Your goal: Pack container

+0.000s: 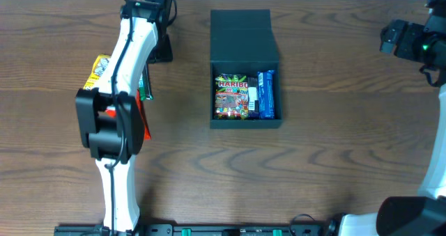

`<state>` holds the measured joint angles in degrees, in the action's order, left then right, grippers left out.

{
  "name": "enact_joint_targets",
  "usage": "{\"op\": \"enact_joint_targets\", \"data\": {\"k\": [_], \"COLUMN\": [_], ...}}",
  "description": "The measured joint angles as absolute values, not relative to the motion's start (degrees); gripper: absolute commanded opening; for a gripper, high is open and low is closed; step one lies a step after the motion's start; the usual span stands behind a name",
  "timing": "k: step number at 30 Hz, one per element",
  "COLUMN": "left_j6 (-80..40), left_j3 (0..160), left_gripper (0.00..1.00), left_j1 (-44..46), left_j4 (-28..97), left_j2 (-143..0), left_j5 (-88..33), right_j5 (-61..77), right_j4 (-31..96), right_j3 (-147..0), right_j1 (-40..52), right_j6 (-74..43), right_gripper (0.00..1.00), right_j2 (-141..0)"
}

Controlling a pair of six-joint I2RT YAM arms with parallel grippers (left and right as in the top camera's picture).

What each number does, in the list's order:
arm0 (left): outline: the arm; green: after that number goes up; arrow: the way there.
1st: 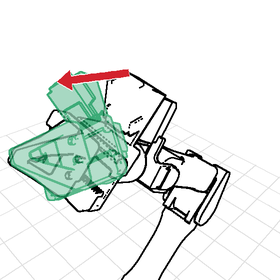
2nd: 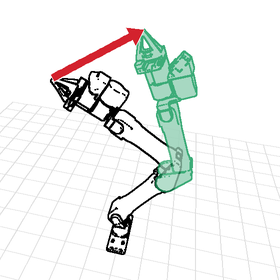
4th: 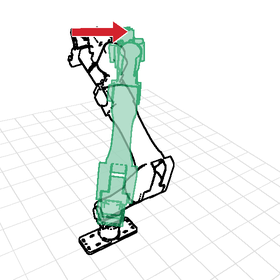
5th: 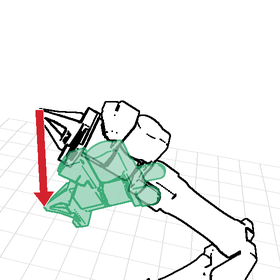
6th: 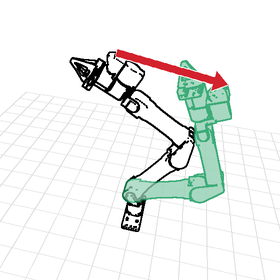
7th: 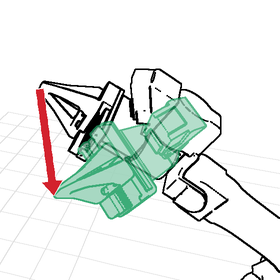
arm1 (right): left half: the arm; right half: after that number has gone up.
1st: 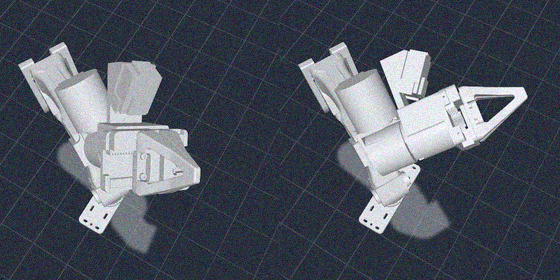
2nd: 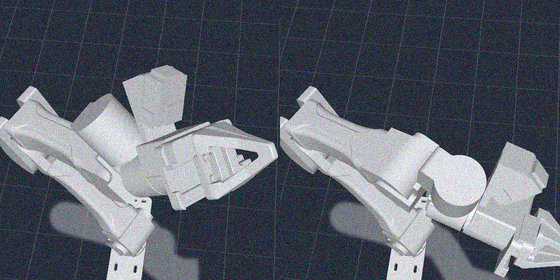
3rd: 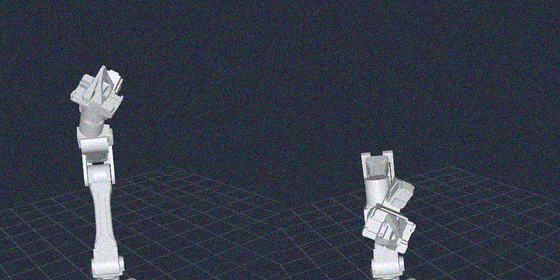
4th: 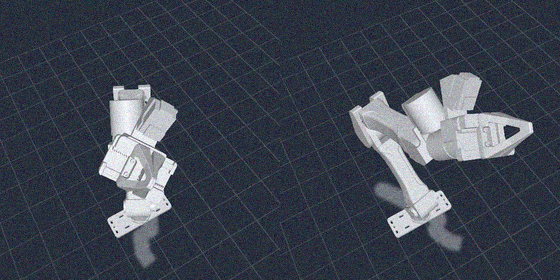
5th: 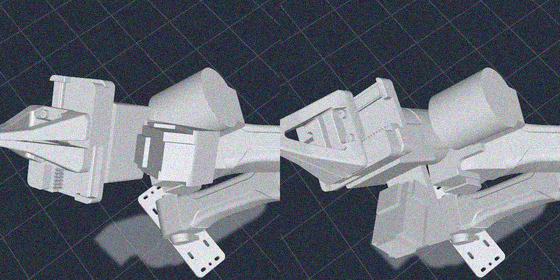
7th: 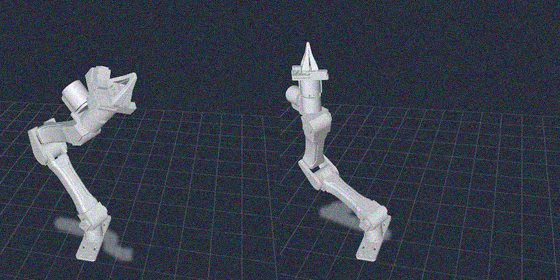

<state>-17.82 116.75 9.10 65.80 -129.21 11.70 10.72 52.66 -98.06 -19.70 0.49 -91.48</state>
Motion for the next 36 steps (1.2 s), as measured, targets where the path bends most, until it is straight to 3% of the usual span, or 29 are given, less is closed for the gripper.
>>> {"op": "enact_joint_targets", "data": {"k": [3, 8, 20, 28, 36], "left_j6": [-17.5, -16.8, -13.5, -13.1, -13.1], "left_j3": [116.7, 116.1, 107.3, 107.2, 106.9], "left_gripper": [0.57, 0.64, 0.66, 0.46, 0.38], "left_j1": [7.7, 5.2, 3.1, 3.0, 3.0], "left_j4": [65.8, 65.2, 56.6, 55.3, 55.3], "left_j2": [-132.4, -134.0, -134.0, -134.0, -134.0], "left_j5": [9.4, 7.7, 0.8, 0.4, 0.3], "right_j5": [10.7, 10.7, 10.7, 10.7, 10.7], "right_j4": [52.8, 52.8, 53.1, 53.4, 53.4], "right_j3": [-98.1, -98.1, -98.1, -98.1, -98.1], "right_j1": [-19.7, -19.7, -19.7, -19.7, -19.7], "right_j6": [0.5, 0.5, 0.4, 0.4, 0.4], "right_gripper": [0.99, 0.99, 0.99, 0.99, 0.99], "right_j2": [-91.5, -91.5, -91.5, -91.5, -91.5]}}
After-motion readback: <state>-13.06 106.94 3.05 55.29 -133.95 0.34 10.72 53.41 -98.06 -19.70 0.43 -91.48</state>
